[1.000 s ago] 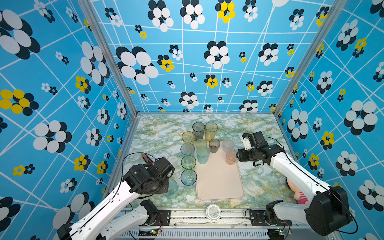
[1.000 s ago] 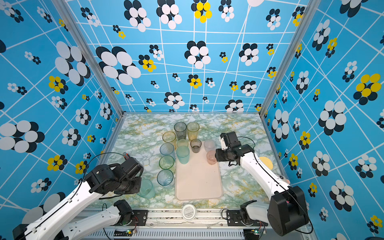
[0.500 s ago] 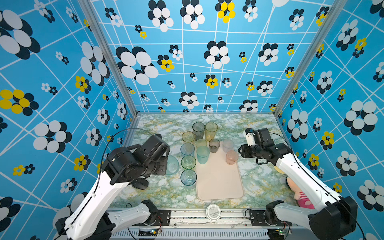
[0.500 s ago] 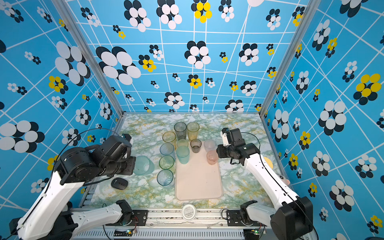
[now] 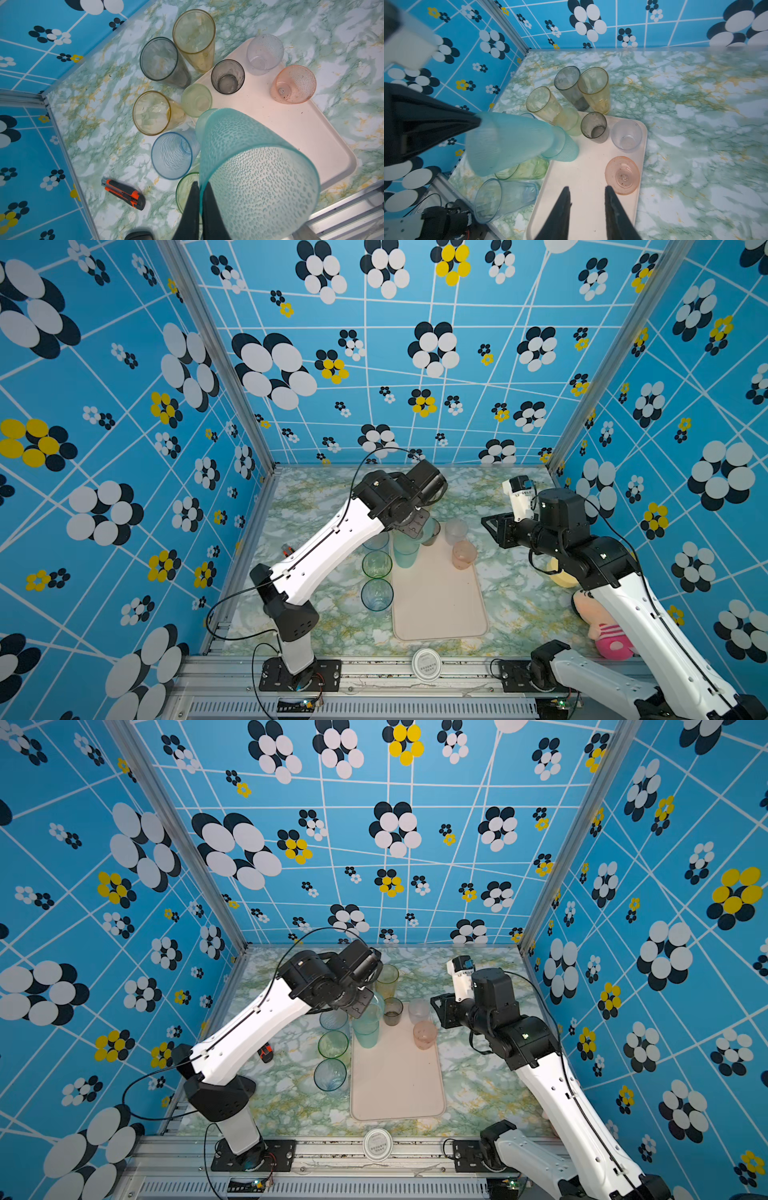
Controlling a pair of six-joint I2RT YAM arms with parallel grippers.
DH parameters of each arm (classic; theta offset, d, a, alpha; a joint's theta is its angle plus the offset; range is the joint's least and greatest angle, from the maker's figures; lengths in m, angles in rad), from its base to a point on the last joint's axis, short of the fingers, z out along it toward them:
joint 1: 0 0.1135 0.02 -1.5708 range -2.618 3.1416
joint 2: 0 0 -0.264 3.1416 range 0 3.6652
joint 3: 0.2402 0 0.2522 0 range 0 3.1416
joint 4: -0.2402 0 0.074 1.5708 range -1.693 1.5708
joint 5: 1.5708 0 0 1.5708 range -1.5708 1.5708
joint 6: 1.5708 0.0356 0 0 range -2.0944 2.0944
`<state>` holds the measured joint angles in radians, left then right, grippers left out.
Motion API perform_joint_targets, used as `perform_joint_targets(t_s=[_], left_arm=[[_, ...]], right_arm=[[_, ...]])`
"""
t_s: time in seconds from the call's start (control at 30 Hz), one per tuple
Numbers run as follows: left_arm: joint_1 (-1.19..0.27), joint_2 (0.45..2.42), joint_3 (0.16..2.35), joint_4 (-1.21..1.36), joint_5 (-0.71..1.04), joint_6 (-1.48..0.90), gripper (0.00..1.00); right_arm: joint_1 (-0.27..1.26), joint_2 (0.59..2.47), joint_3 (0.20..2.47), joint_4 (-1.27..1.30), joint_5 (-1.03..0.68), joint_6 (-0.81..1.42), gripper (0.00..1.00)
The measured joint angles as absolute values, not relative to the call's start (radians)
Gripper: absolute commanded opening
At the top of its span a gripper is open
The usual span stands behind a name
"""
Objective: Place the glasses into the tray
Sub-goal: 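Lift the teal dotted glass with the left gripper and swing it over the tray, then grasp the teal dotted glass with the right gripper while the left gripper holds it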
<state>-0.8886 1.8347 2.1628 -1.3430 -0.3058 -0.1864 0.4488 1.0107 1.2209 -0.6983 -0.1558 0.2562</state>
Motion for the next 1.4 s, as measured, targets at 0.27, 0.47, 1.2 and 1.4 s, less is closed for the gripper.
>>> perform_joint_targets(t_s=[0.27,0.47,1.2,1.4], left_arm=[[-0.900,1.912,2.230,-1.254,-0.251,-0.136,0.00],[-0.904,1.930,2.238,-1.208,-0.208,-0.129,0.00],[-0.919,1.956,2.240,-1.180,-0.163,-0.125,0.00],[-0.919,1.958,2.240,-1.170,-0.155,-0.138,0.00]], right_arm=[[0.573,1.069,1.235,-0.698,-0.128,0.279,0.32],[0.617,1.135,1.250,-0.698,-0.078,0.279,0.33],[0.641,1.227,1.282,-0.695,0.134,0.276,0.16],[0.642,1.251,1.286,-0.691,0.172,0.284,0.04]])
